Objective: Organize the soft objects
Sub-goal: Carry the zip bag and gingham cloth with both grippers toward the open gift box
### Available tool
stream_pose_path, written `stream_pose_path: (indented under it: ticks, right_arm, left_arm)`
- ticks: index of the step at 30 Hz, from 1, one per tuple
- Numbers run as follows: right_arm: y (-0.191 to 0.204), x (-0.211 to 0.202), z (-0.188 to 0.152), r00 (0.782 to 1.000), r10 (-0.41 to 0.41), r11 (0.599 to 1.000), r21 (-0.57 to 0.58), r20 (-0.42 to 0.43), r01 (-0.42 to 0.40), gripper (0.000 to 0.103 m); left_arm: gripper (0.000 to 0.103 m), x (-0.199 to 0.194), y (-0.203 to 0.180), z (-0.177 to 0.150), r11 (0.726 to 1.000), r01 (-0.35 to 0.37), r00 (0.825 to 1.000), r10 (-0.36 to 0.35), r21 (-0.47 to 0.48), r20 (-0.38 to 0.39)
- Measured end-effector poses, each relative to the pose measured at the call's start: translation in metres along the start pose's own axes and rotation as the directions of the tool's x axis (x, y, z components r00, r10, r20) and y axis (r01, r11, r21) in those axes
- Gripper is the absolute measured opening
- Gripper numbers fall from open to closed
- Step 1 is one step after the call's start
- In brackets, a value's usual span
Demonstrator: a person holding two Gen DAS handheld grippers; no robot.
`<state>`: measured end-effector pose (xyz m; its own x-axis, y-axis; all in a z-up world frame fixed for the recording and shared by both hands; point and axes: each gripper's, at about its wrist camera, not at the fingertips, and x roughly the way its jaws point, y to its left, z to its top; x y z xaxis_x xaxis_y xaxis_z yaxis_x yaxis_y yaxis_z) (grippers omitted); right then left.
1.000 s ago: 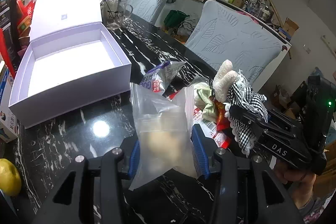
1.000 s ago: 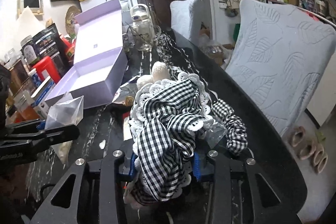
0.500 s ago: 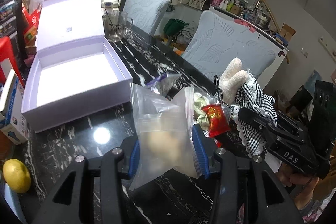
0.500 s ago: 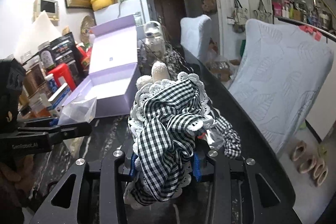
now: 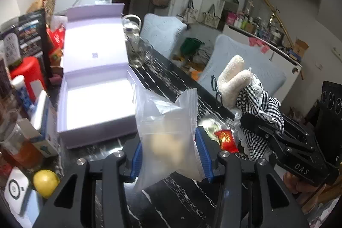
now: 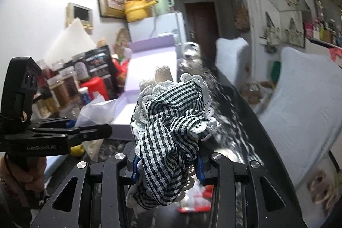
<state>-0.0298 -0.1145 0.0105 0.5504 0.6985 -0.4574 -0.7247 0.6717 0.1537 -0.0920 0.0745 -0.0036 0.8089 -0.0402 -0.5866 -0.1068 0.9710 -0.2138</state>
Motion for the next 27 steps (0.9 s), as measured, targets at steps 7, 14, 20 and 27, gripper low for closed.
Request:
stream_pose_path:
  ticks: [7,14,20,27]
  right_arm:
    - [0.018,0.013,0.03,0.996,0.076,0.996,-0.057,0.043,-0.074,0.038]
    - [0.029,0.029,0.063,0.992,0.111,0.989,-0.103,0.066,-0.104,0.038]
    - [0.033,0.047,0.092,0.988,0.125,0.986,-0.121,0.094,-0.113,0.038]
    - [0.033,0.073,0.12,0.987,0.126,0.985,-0.13,0.104,-0.112,0.038]
  left_arm:
    - [0.045,-0.014,0.01,0.022,0.999,-0.052,0.996,0.052,-0.006,0.072]
    - [0.045,-0.013,0.023,0.048,0.998,-0.068,0.991,0.069,-0.011,0.118]
    - [0.045,-0.008,0.04,0.074,0.995,-0.095,0.98,0.1,-0.04,0.173]
    - [0.045,0.001,0.065,0.109,0.991,-0.116,0.965,0.129,-0.073,0.226]
